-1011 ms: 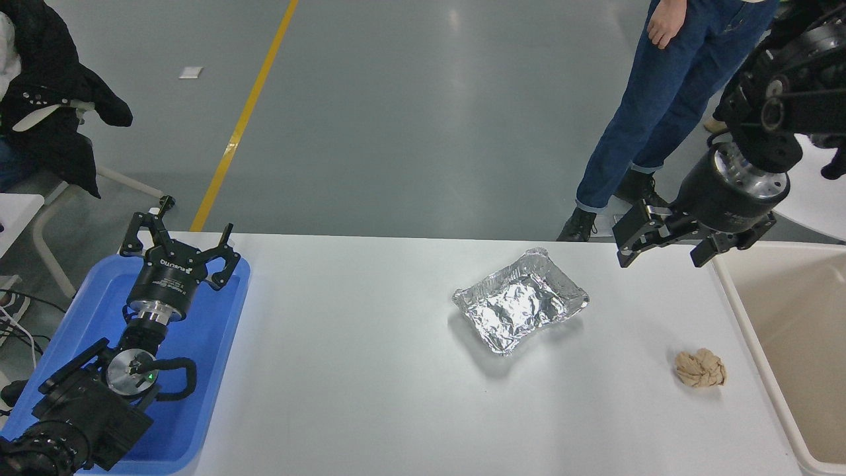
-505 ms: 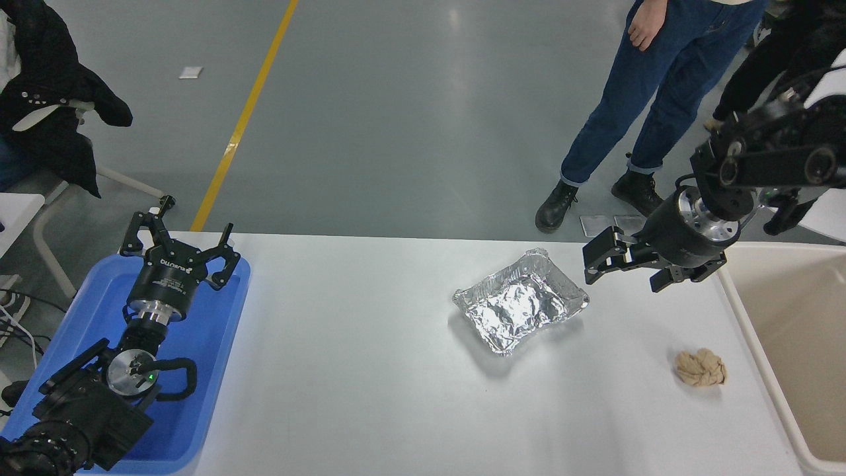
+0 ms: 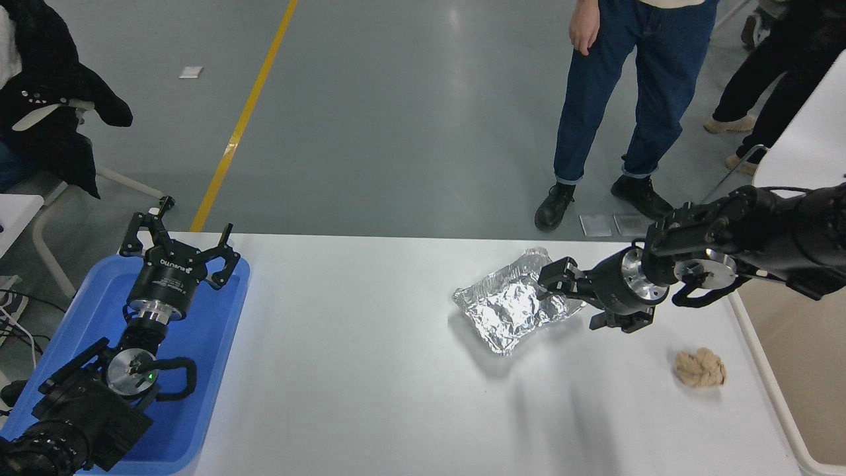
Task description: Pick up foil plate and place in dustbin
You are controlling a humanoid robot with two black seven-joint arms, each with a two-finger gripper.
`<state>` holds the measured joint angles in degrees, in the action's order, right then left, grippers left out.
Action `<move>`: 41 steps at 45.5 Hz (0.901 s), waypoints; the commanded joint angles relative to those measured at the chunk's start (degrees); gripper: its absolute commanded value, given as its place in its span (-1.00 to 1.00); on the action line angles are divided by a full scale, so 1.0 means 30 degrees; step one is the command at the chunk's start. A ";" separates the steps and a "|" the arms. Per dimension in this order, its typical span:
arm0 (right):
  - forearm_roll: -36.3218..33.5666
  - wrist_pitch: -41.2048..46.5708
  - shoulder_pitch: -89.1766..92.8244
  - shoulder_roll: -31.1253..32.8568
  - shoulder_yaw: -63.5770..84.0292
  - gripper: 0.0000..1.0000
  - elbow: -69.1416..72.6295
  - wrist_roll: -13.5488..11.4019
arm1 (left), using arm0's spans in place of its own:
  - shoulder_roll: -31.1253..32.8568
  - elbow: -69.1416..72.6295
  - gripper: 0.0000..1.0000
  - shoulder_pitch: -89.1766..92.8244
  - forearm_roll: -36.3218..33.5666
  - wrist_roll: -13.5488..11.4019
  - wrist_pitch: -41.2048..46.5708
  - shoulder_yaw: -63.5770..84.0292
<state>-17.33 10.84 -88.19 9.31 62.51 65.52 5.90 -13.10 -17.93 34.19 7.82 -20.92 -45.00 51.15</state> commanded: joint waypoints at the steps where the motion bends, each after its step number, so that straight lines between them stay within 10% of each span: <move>1: -0.1343 -0.2032 0.2032 -0.0670 -0.0798 1.00 -0.1185 -0.0034 | 0.0000 0.0000 1.00 0.0000 0.0000 0.0000 0.0000 0.0000; 12: -0.2162 -0.2091 0.3497 -0.1490 -0.0973 1.00 -0.3557 -0.1731 | 0.0000 0.0000 1.00 0.0000 0.0000 0.0000 0.0000 0.0000; 24: -0.3367 -0.2207 0.4172 -0.2194 -0.2202 1.00 -0.5668 -0.6859 | 0.0000 0.0000 1.00 0.0000 0.0000 0.0000 0.0000 0.0000; 41: -0.3219 -0.2296 0.4990 -0.3103 -0.4166 1.00 -0.7718 -0.7066 | 0.0000 0.0000 1.00 0.0000 0.0000 0.0000 0.0000 -0.0029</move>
<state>-26.89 4.15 -75.43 1.75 54.24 46.92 -13.41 -13.10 -17.93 34.19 7.82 -20.92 -45.00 51.15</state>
